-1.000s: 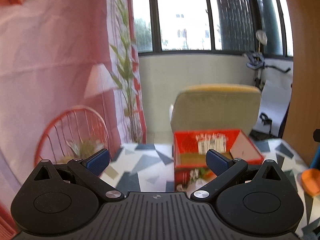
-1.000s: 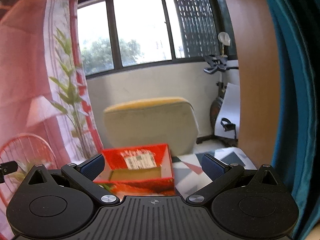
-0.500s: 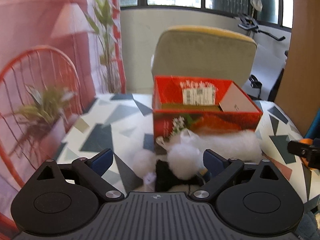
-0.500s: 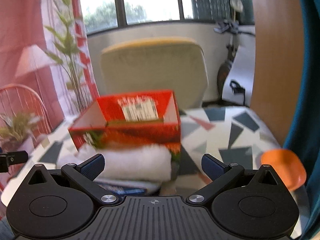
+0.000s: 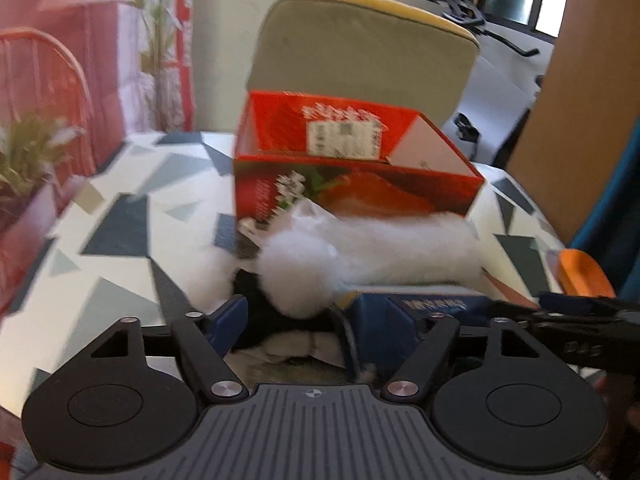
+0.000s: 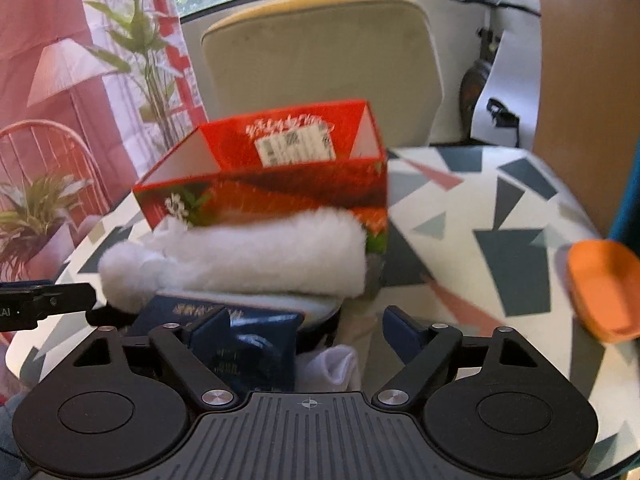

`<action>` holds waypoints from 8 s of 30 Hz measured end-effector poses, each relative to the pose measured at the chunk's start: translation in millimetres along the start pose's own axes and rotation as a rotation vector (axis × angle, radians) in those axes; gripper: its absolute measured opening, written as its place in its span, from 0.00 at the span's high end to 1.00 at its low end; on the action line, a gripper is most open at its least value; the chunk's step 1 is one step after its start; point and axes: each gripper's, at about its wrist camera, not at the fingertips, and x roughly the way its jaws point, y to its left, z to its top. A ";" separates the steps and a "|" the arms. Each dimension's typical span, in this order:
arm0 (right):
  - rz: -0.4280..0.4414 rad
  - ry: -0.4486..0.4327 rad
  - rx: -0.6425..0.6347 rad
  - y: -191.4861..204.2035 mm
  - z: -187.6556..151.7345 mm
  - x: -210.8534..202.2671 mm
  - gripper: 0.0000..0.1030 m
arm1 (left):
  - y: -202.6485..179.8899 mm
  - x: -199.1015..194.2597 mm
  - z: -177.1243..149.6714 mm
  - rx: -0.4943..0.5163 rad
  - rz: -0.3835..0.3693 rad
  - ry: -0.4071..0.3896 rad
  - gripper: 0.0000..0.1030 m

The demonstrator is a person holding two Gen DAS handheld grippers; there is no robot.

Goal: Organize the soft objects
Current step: 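Lower the right tool and grasp the blue cotton pad packet, then lift the blue packet into the red box and open the right tool, then grasp the white fluffy plush with the right tool while the left tool grasps the white bag, then carry the plush and bag into the red box and release both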

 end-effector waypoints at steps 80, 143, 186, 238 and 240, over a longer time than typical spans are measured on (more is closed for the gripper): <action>0.268 -0.258 -0.223 40.7 174.6 31.6 0.58 | 11.2 36.0 145.7 -0.074 -0.247 -0.261 0.55; 0.136 -0.087 0.035 3.7 121.3 77.4 0.57 | 78.6 43.8 84.2 -0.117 -0.145 -0.044 0.55; -0.060 -0.021 -0.165 -17.6 34.9 109.3 0.66 | 48.5 69.2 20.1 -0.113 -0.171 0.041 0.48; 0.247 -0.254 -0.173 28.1 160.2 28.2 0.90 | 70.8 -9.0 123.1 -0.079 -0.164 -0.251 0.94; 0.241 -0.277 -0.209 35.6 177.8 26.4 0.90 | 72.8 -8.8 142.1 -0.077 -0.166 -0.277 0.94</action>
